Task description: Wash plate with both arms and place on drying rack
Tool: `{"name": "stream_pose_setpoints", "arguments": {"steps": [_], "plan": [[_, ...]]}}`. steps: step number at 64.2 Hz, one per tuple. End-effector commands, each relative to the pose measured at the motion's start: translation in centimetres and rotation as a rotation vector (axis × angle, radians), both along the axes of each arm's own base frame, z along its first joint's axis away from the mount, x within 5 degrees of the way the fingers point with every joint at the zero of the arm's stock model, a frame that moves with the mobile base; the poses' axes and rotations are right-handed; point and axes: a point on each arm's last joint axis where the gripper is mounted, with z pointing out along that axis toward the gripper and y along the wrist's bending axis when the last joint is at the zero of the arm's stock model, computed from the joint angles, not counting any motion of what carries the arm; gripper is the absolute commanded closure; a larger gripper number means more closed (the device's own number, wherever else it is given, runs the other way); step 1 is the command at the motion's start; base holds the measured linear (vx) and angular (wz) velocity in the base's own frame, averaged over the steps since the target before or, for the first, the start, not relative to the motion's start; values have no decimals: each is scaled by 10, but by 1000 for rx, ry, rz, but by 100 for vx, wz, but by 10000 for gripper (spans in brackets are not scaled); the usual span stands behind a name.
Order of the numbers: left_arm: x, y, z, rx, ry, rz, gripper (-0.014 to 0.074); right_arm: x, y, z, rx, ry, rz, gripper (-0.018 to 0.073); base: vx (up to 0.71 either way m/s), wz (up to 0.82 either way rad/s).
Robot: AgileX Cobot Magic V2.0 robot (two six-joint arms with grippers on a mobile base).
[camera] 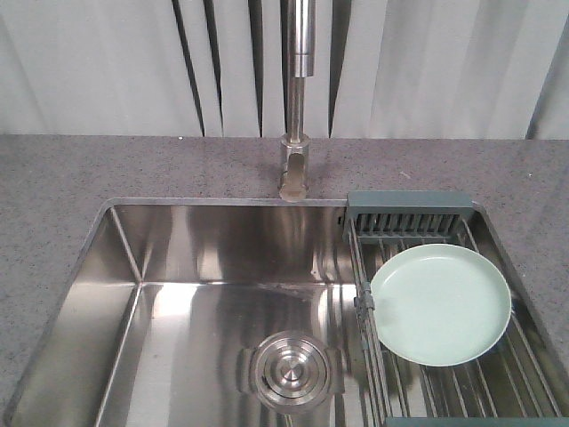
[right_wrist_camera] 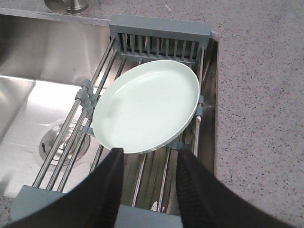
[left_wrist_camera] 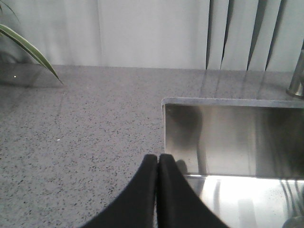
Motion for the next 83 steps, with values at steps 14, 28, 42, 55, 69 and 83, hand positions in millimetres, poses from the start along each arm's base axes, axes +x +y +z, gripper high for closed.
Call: {"name": "stream_pose_setpoints", "arguments": {"steps": [14,28,42,55,69,83], "plan": [[1,1,-1,-23,-250,10,603,3,0,13,-1,-84,5,282,0,0],[0,2,6,-25,-341,15,603,3,0,13,0,-84,5,282,0,0],[0,2,6,-32,-341,15,603,3,0,13,0,-84,5,282,0,0],[0,2,6,-83,-340,14,603,3,0,13,0,-84,5,282,0,0],[0,2,6,-101,-338,13,603,3,0,13,0,-84,5,282,0,0],[0,2,6,-101,-336,13,603,3,0,13,0,-84,5,282,0,0]]}}
